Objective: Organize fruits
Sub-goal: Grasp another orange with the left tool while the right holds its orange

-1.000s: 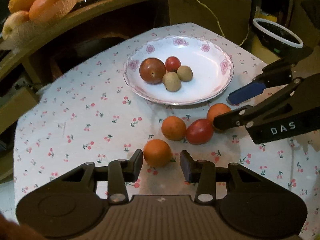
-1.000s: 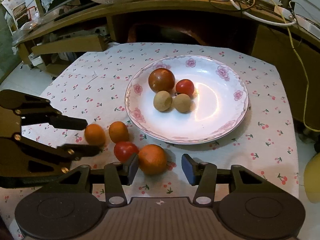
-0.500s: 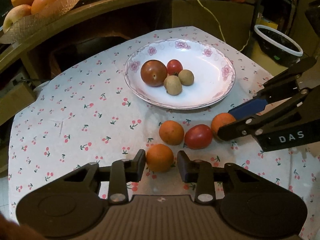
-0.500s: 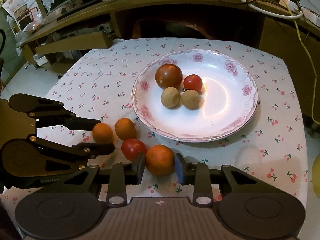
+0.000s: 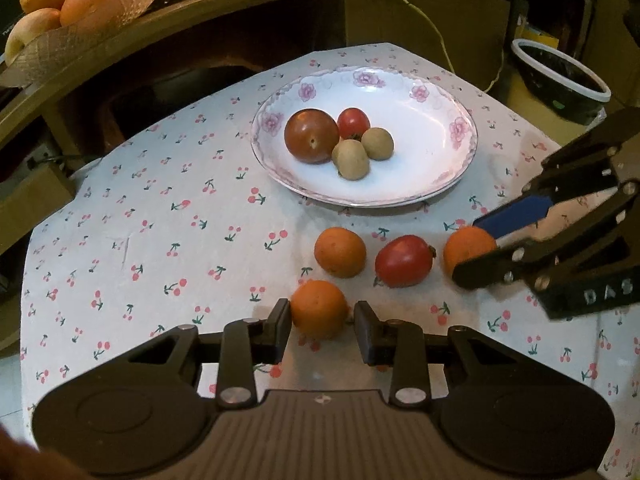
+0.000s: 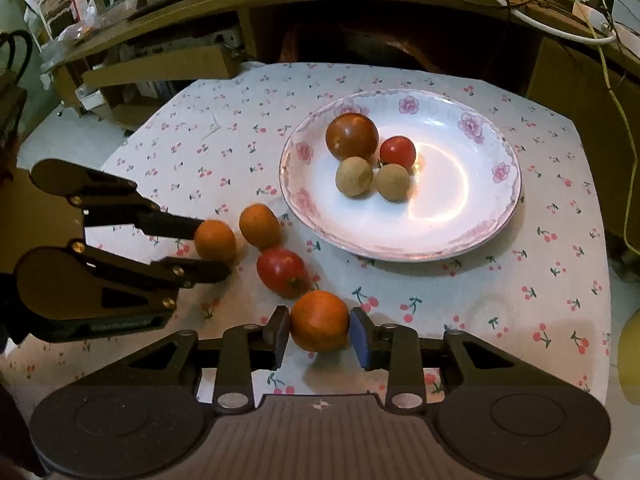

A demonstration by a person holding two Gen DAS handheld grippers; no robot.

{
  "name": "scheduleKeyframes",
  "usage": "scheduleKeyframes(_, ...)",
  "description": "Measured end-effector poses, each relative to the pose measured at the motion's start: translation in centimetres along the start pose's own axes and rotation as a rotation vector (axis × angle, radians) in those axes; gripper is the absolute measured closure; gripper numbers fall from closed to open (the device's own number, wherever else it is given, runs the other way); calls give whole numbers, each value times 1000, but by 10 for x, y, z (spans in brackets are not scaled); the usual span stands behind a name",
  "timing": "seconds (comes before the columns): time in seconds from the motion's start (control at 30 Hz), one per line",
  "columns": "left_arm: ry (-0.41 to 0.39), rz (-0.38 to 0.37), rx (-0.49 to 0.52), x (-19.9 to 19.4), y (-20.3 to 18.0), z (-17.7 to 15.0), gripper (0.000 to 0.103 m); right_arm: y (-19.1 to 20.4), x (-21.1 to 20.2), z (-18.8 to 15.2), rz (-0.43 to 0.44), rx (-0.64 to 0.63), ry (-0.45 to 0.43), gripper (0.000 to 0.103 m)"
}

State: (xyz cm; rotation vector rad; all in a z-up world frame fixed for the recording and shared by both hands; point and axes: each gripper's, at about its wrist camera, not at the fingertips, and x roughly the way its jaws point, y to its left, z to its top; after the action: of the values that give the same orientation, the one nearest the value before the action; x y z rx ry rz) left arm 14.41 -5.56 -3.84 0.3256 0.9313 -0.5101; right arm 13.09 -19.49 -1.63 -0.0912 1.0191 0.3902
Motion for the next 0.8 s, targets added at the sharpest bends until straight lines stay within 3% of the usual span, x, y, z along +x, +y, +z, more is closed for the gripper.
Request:
scheduleKeyframes(0.47,-13,11,-4,-5,-2,6,65,1,1,-1,-7,3,16,71)
scheduleKeyframes(0.8,-3,34,16,-4,-4,7,65,-3,-11,8,-28,15,-39,71)
